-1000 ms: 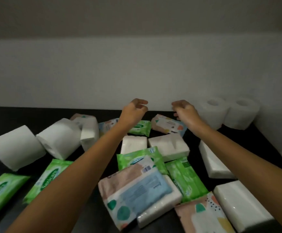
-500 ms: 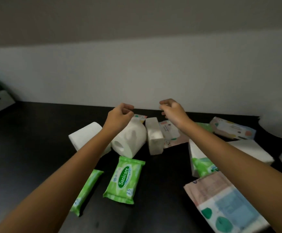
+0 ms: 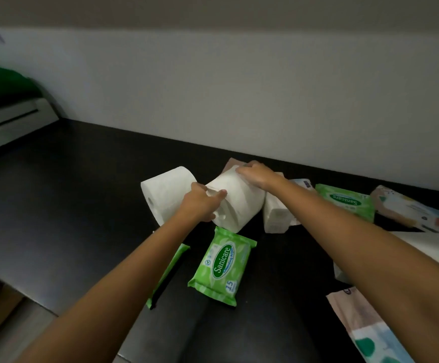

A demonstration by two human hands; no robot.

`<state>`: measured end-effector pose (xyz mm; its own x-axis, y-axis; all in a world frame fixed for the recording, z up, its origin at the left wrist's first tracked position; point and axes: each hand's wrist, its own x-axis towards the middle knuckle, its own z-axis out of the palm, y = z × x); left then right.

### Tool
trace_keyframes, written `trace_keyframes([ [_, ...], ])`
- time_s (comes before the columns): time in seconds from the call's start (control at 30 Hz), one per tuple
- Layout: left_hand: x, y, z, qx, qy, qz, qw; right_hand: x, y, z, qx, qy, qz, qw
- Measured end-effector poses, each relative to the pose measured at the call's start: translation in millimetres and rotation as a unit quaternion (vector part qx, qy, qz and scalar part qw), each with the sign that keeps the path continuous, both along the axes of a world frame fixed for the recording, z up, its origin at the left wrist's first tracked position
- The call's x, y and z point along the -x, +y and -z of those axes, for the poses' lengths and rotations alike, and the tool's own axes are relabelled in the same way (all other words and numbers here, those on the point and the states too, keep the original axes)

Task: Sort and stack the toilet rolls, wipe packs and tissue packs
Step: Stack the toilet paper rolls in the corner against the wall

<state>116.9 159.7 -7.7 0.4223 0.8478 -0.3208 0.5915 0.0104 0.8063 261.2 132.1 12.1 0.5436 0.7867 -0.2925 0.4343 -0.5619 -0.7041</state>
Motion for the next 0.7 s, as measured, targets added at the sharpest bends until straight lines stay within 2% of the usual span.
trace_keyframes([
  [0.13, -7, -5, 8, 0.035, -0.072, -0.035, 0.996, 5, 7, 7, 0.009, -0.019, 0.004, 1.0],
  [0.27, -9, -5, 9, 0.028, -0.094, -0.044, 0.994, 4, 5, 7, -0.016, -0.016, 0.009, 1.0],
  [0.4, -10, -2, -3, 0.049, -0.157, -0.052, 0.985, -1, 0, -9, -0.084, -0.002, 0.031, 0.996],
  [0.53, -21, 0, -31, 0.032, -0.231, -0.054, 0.971, -11, -12, -43, -0.179, 0.005, 0.074, 0.981],
  [0.7, -48, -13, -67, 0.039, -0.296, -0.005, 0.954, -36, -45, -85, -0.268, 0.01, 0.11, 0.957],
])
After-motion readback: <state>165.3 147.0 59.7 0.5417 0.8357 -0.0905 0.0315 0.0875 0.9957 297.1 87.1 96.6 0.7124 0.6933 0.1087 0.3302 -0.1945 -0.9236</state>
